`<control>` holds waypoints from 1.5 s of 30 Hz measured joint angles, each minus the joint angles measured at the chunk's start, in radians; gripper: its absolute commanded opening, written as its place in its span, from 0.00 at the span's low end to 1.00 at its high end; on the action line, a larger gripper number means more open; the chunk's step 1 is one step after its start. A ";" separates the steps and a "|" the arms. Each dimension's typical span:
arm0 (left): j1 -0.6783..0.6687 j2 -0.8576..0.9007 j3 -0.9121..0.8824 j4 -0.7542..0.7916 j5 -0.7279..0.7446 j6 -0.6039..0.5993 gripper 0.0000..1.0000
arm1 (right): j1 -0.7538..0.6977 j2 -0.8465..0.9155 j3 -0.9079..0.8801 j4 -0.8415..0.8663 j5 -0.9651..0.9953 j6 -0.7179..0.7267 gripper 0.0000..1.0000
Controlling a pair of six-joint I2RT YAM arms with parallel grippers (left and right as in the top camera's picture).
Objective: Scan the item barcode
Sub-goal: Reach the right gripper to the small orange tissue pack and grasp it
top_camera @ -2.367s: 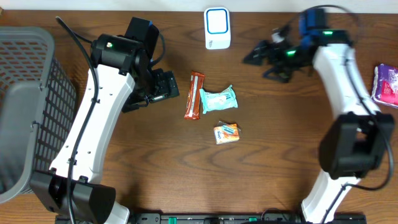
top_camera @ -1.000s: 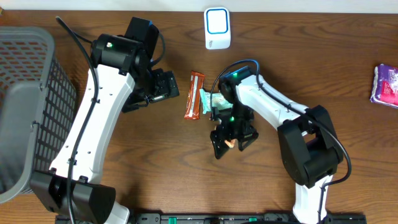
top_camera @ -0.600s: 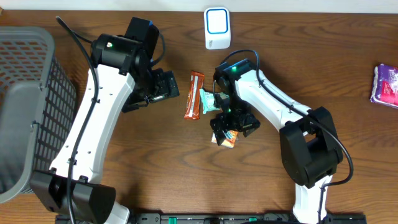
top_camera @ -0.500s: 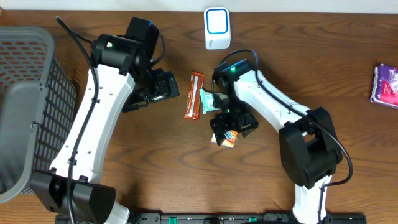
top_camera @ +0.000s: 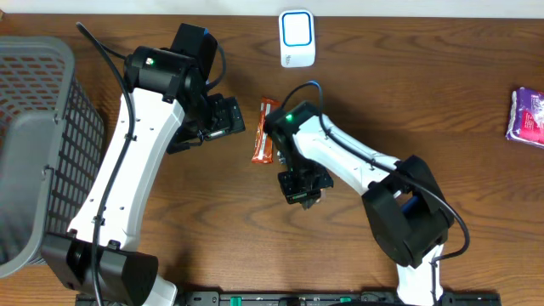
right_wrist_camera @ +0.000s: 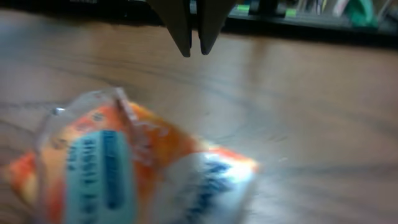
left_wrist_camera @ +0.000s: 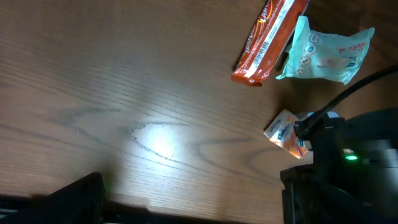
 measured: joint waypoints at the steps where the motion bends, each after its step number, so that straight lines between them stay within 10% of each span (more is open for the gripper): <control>1: 0.000 0.000 0.000 0.000 0.000 0.000 0.98 | 0.006 0.000 -0.014 0.016 0.030 0.037 0.03; 20: 0.000 0.000 0.000 0.000 0.000 0.000 0.98 | -0.073 -0.001 -0.017 0.261 0.397 0.102 0.18; 28: 0.000 0.000 0.000 0.000 0.000 0.000 0.98 | -0.202 -0.001 0.117 0.165 0.165 0.035 0.23; 30: 0.000 0.000 0.000 0.000 0.000 0.000 0.98 | -0.236 -0.001 0.117 0.121 0.082 0.008 0.52; 32: 0.000 0.000 0.000 0.000 0.000 0.000 0.98 | -0.269 -0.001 0.111 0.098 -0.002 -0.041 0.57; 45: 0.000 0.000 0.000 0.000 0.000 0.000 0.98 | -0.290 -0.002 -0.134 0.447 -0.221 -0.070 0.49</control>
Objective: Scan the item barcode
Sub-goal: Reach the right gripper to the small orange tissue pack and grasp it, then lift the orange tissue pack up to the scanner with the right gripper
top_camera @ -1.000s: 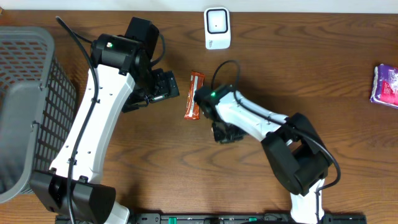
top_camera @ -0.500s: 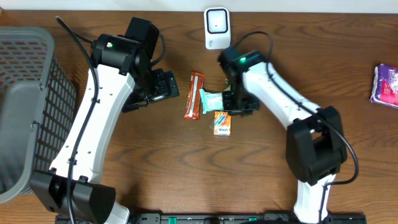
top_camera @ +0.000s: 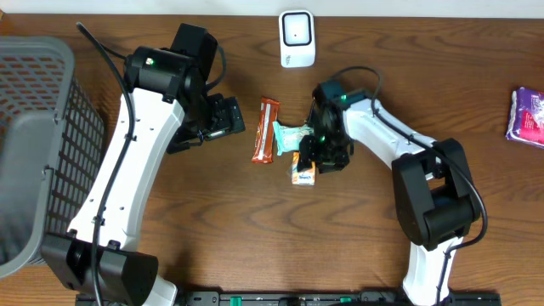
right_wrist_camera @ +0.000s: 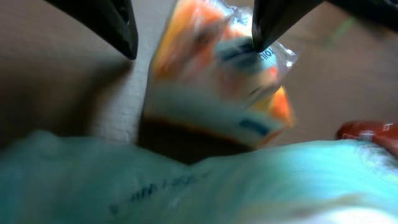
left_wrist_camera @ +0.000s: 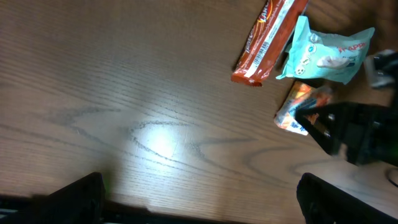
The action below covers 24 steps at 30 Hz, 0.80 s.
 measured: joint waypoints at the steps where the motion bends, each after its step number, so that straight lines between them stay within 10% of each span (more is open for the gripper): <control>1: 0.000 0.000 0.000 0.000 0.000 0.000 0.98 | 0.000 0.000 -0.019 0.020 -0.022 0.006 0.41; 5: 0.000 0.000 0.000 0.000 0.000 0.000 0.98 | 0.000 -0.021 -0.076 0.110 -0.073 0.029 0.01; 24: 0.000 0.000 0.000 0.000 0.000 0.000 0.98 | -0.201 -0.024 -0.062 0.047 -0.973 -0.256 0.01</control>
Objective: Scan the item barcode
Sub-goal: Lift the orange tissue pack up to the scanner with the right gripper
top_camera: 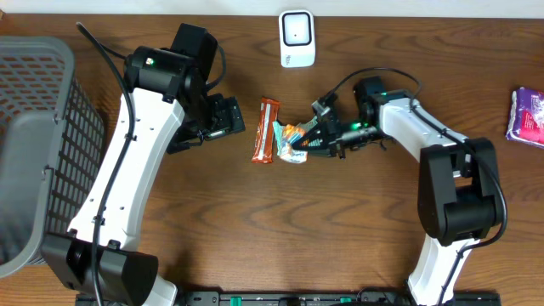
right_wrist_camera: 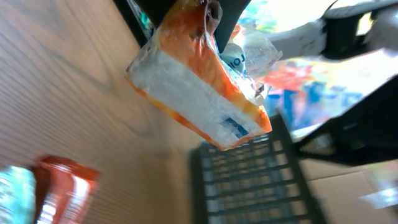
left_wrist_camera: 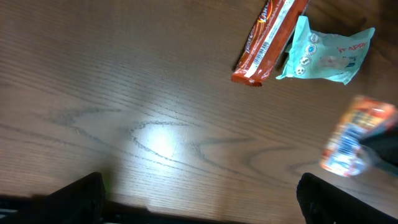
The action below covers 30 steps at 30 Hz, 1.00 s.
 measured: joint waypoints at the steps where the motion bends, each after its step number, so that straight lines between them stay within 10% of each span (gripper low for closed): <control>1: 0.000 0.000 0.000 0.000 0.000 0.000 0.98 | -0.004 0.000 0.001 -0.007 -0.021 -0.026 0.01; 17: 0.000 0.000 0.000 0.000 0.000 0.000 0.98 | -0.024 0.000 0.001 0.000 -0.065 -0.644 0.01; 22: 0.000 0.000 0.000 0.000 0.000 0.000 0.98 | -0.044 0.000 0.008 0.208 0.000 -0.372 0.01; 30: 0.000 0.000 0.000 0.000 0.000 0.000 0.98 | 0.045 -0.011 0.299 0.147 0.883 0.188 0.01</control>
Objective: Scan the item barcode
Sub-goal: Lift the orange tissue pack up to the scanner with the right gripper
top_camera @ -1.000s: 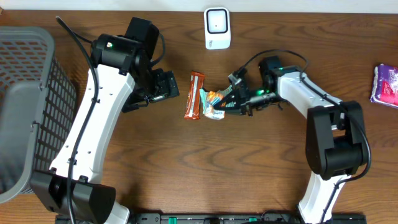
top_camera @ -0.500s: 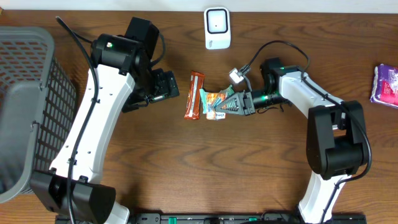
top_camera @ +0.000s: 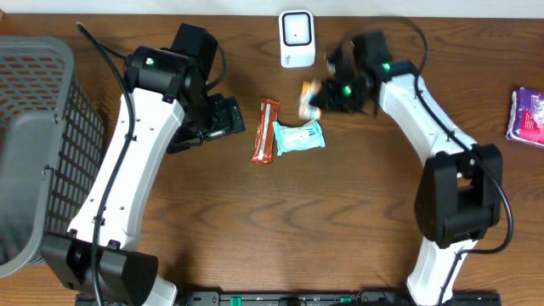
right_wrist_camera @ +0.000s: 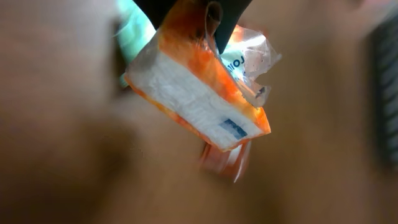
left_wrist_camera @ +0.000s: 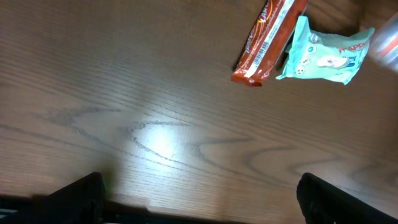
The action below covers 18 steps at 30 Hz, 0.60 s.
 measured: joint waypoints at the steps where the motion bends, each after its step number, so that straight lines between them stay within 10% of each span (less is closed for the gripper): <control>1: 0.000 0.000 0.000 0.000 0.000 0.000 0.98 | 0.024 -0.003 0.060 0.007 0.132 0.027 0.01; 8: 0.000 0.000 0.000 0.000 0.000 0.000 0.98 | 0.144 -0.050 0.186 0.272 0.699 0.039 0.01; 18: 0.000 0.000 0.000 0.000 0.000 0.000 0.98 | 0.164 0.047 0.244 0.408 0.804 0.034 0.01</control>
